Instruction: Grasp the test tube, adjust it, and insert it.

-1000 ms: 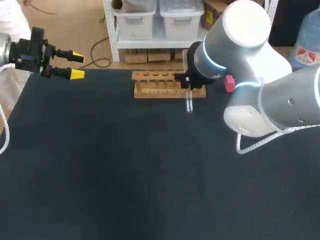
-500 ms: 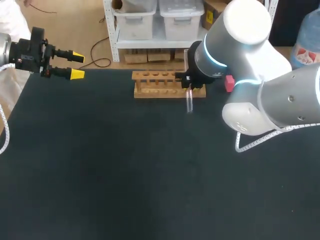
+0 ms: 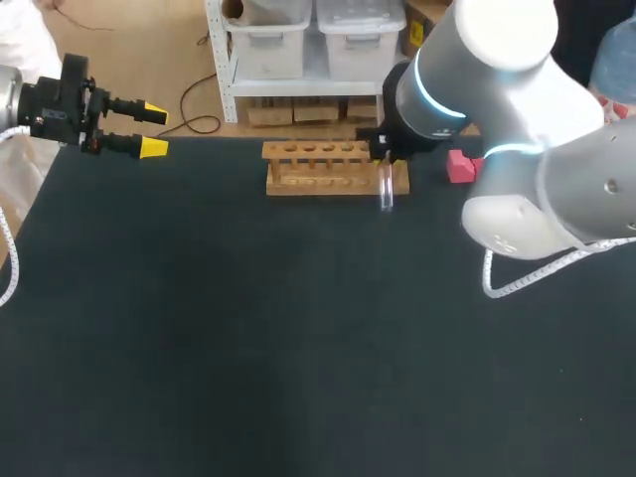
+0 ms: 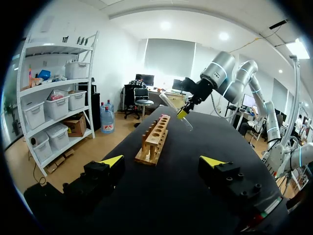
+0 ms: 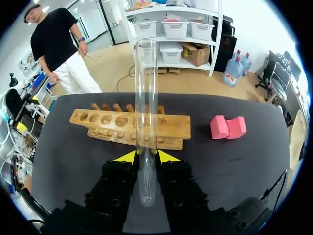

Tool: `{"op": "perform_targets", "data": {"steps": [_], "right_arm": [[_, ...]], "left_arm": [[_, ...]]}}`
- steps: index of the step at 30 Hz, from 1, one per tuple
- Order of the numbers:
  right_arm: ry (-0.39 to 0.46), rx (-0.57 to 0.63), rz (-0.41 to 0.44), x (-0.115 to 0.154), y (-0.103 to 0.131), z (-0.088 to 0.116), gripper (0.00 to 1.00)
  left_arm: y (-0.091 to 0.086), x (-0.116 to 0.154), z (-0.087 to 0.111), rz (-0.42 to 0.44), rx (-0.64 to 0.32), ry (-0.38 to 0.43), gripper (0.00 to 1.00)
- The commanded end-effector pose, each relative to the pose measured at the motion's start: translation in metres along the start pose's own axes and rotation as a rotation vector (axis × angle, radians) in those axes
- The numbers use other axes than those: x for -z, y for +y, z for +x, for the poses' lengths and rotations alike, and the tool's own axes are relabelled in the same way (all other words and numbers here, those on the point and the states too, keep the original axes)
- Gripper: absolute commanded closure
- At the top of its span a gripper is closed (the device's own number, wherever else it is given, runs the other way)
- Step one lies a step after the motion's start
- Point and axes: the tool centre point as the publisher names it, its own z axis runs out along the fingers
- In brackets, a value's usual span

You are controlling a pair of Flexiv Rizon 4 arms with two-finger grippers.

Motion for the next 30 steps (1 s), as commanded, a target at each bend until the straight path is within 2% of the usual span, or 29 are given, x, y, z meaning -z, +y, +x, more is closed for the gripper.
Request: {"op": "perform_targets", "data": {"steps": [1, 15, 30], "right_arm": [[-0.055, -0.002, 0.012, 0.029, -0.002, 0.008, 1.0], [-0.107, 0.006, -0.004, 0.054, -0.001, 0.013, 1.0], [-0.107, 0.006, -0.004, 0.054, -0.001, 0.013, 1.0]], "left_arm": [[-0.001, 0.0, 0.001, -0.001, -0.003, -0.003, 0.0], [-0.001, 0.0, 0.001, -0.001, -0.003, -0.003, 0.0], [-0.001, 0.0, 0.001, -0.001, -0.003, -0.003, 0.0]]}}
